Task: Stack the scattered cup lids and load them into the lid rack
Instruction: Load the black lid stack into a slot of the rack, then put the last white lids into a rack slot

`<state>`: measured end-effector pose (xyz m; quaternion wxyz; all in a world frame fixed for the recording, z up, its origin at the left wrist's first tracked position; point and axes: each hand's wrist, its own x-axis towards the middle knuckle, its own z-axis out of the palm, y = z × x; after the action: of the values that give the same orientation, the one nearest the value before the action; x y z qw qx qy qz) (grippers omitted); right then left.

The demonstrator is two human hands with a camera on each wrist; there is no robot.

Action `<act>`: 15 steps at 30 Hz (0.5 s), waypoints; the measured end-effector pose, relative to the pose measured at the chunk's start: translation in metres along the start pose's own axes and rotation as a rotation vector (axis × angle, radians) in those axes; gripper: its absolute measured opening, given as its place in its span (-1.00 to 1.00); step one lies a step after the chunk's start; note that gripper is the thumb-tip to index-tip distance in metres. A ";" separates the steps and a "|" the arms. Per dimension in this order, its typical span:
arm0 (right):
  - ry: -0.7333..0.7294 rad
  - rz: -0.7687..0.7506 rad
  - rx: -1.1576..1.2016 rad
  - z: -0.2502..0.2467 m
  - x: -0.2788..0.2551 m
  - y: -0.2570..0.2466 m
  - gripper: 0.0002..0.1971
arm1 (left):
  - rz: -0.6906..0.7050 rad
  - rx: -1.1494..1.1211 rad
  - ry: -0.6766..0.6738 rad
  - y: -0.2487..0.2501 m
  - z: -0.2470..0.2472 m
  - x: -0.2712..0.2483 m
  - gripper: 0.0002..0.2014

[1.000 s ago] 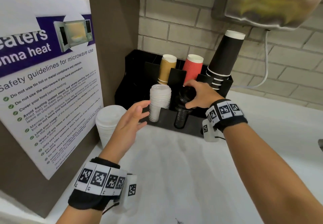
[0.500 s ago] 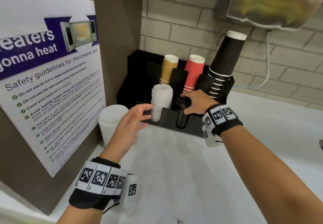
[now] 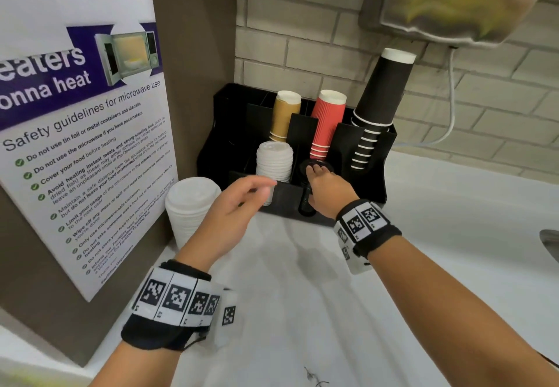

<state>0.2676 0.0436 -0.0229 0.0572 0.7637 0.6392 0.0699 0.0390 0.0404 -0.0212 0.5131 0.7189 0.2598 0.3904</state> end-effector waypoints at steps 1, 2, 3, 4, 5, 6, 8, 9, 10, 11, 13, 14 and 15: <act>0.000 0.002 0.039 -0.007 0.000 0.001 -0.38 | 0.039 0.076 -0.022 0.005 -0.003 0.006 -0.84; 0.038 -0.005 0.069 -0.014 -0.002 0.000 -0.36 | 0.079 0.173 -0.038 0.010 -0.006 0.012 -0.84; 0.124 -0.025 0.097 -0.020 -0.004 -0.003 -0.35 | 0.108 0.298 -0.050 0.016 -0.011 0.018 -0.82; 0.228 -0.059 0.136 -0.024 -0.006 -0.009 -0.36 | 0.111 0.443 -0.058 0.022 -0.016 0.023 -0.81; 0.304 -0.108 0.200 -0.028 -0.008 -0.018 -0.38 | 0.084 0.591 -0.067 0.027 -0.021 0.029 -0.78; 0.309 -0.165 0.292 -0.030 -0.008 -0.029 -0.38 | 0.024 0.729 -0.078 0.031 -0.026 0.033 -0.73; 0.095 -0.249 0.528 -0.028 -0.006 -0.056 -0.29 | -0.156 0.949 -0.108 0.035 -0.034 0.039 -0.66; -0.072 -0.257 0.621 -0.024 -0.005 -0.069 -0.21 | -0.254 1.034 -0.127 0.036 -0.037 0.038 -0.64; -0.215 -0.253 0.687 -0.017 -0.002 -0.082 -0.13 | -0.345 1.100 -0.147 0.035 -0.039 0.037 -0.64; -0.312 -0.242 0.737 -0.010 0.000 -0.093 -0.05 | -0.424 1.147 -0.169 0.033 -0.040 0.034 -0.63; -0.389 -0.237 0.862 0.003 0.006 -0.113 0.09 | -0.533 1.211 -0.208 0.028 -0.038 0.027 -0.56; -0.398 -0.239 0.942 0.007 0.010 -0.121 0.14 | -0.566 1.234 -0.223 0.024 -0.038 0.024 -0.50; -0.402 -0.242 1.014 0.010 0.013 -0.128 0.17 | -0.584 1.250 -0.238 0.021 -0.038 0.022 -0.44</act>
<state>0.1476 0.0789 -0.0551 -0.1887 0.6149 0.6526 -0.4005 0.0192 0.0707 0.0110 0.1124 0.8179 0.5602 -0.0673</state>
